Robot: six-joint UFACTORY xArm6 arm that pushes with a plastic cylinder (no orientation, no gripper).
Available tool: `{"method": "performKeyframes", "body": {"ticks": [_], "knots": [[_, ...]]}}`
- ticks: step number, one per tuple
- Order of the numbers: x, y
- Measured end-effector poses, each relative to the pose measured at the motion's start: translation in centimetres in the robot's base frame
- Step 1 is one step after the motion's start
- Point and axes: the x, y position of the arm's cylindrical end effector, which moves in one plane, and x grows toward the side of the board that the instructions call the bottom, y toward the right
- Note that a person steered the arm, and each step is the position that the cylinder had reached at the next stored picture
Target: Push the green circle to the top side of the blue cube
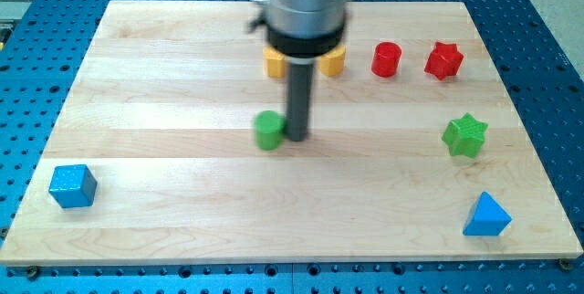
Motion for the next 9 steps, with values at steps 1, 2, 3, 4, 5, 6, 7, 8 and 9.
{"method": "performKeyframes", "body": {"ticks": [1,2,3,4,5,6,7,8,9], "knots": [[-1.6,-0.9],[-2.4,-0.9],[-2.4,-0.5],[-1.0,0.5],[0.5,-6.6],[0.5,-13.1],[0.5,-5.5],[2.6,-6.4],[3.8,-12.7]]}}
